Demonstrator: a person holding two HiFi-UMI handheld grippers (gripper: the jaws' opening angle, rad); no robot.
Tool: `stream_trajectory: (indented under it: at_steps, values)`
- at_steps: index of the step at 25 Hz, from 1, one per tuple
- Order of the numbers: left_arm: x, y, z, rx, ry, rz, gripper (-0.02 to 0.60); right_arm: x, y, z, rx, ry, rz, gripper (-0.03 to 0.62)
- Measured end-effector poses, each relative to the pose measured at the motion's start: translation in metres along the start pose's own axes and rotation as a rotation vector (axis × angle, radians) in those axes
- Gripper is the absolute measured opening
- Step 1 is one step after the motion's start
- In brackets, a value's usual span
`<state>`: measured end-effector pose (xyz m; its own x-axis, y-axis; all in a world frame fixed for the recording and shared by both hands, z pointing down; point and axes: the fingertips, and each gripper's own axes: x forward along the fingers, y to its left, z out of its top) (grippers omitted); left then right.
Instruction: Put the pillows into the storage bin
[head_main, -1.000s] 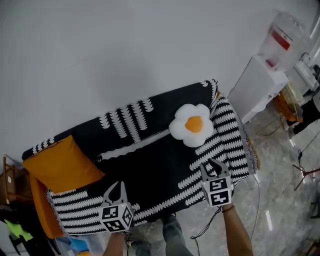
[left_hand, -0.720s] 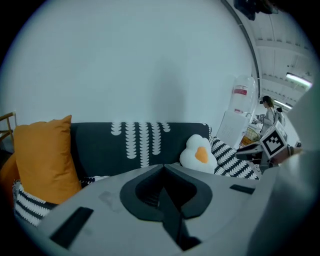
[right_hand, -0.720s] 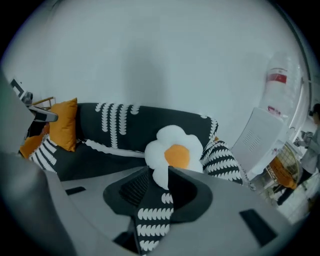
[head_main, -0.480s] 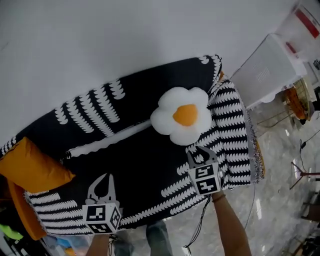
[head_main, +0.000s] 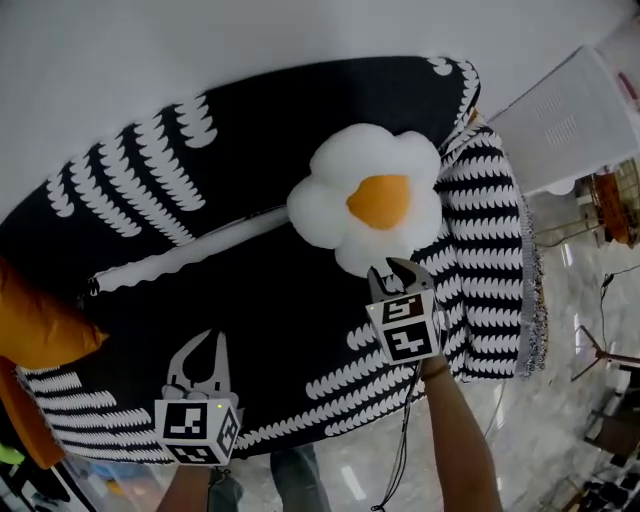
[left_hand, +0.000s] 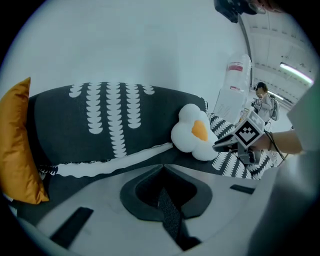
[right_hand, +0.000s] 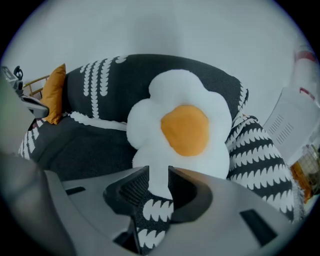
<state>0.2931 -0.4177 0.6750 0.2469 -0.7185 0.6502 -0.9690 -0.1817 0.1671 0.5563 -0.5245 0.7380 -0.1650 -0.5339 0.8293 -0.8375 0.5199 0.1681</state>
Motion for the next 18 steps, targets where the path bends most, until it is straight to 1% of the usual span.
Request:
stream_trajectory:
  at_steps: [3, 8, 12, 18]
  values:
    - [-0.001, 0.004, -0.010, -0.023, -0.002, -0.010, 0.006, 0.014, 0.002, -0.003, -0.042, 0.029, -0.016, 0.121]
    - [-0.007, 0.025, -0.020, -0.042, 0.019, 0.010, 0.006, 0.029, 0.020, -0.004, -0.088, 0.080, -0.012, 0.123]
    - [0.006, 0.033, -0.016, -0.042, 0.012, 0.014, 0.006, 0.044, 0.015, -0.001, -0.092, 0.090, -0.022, 0.120]
    - [0.003, 0.040, -0.021, -0.070, 0.018, 0.050, 0.006, 0.050, 0.011, -0.008, -0.115, 0.126, -0.009, 0.110]
